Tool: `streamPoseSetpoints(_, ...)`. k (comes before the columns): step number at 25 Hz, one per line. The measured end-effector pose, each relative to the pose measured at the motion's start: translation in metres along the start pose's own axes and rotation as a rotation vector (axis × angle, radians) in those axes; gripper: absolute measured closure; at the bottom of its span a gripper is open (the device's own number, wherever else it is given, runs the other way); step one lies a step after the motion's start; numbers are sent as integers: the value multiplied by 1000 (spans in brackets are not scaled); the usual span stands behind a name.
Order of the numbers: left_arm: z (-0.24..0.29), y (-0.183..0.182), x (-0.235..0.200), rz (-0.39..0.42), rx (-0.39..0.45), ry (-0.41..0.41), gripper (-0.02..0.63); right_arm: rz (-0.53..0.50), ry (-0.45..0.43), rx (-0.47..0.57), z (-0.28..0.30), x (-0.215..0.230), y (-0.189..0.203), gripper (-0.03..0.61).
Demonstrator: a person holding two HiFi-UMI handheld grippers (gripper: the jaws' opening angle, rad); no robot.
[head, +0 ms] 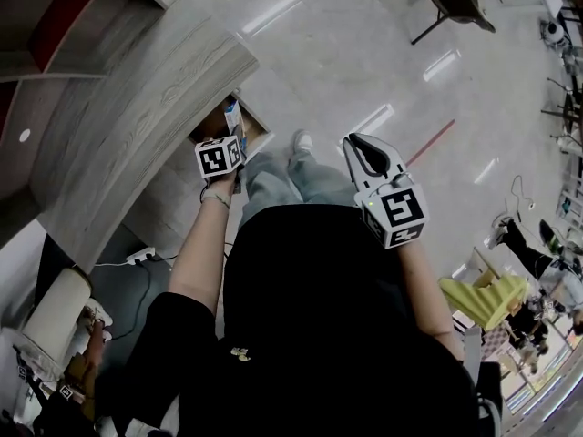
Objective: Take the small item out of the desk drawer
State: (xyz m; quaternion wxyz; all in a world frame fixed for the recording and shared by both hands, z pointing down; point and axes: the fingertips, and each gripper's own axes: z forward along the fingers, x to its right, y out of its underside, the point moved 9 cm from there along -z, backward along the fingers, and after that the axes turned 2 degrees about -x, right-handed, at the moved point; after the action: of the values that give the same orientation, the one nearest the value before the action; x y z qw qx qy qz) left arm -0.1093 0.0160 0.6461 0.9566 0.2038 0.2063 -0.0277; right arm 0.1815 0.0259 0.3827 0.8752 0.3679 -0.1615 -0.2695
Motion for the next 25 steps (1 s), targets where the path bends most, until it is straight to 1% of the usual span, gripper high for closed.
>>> streamPoseSetpoints(3,-19,-4,10,88,5,38,515,-17,-31,32,5,-2,-12,558)
streamPoseSetpoints(6,-44,-13,23,169,43,65,515,-37,-59,68,9,-3,-25,558)
streamPoseSetpoints(10,-87,-28,42,196,131,107,514,-63,-97,117,11,-7,-42,558)
streamPoseSetpoints(15,-143,-49,66,247,249,122,515,-86,-143,171,10,-14,-62,558)
streamPoseSetpoints(20,-202,-69,88,308,378,112,515,-111,-188,226,5,-21,-81,558)
streamPoseSetpoints(25,-260,-85,104,347,537,73,515,-151,-240,290,-2,-34,-106,558)
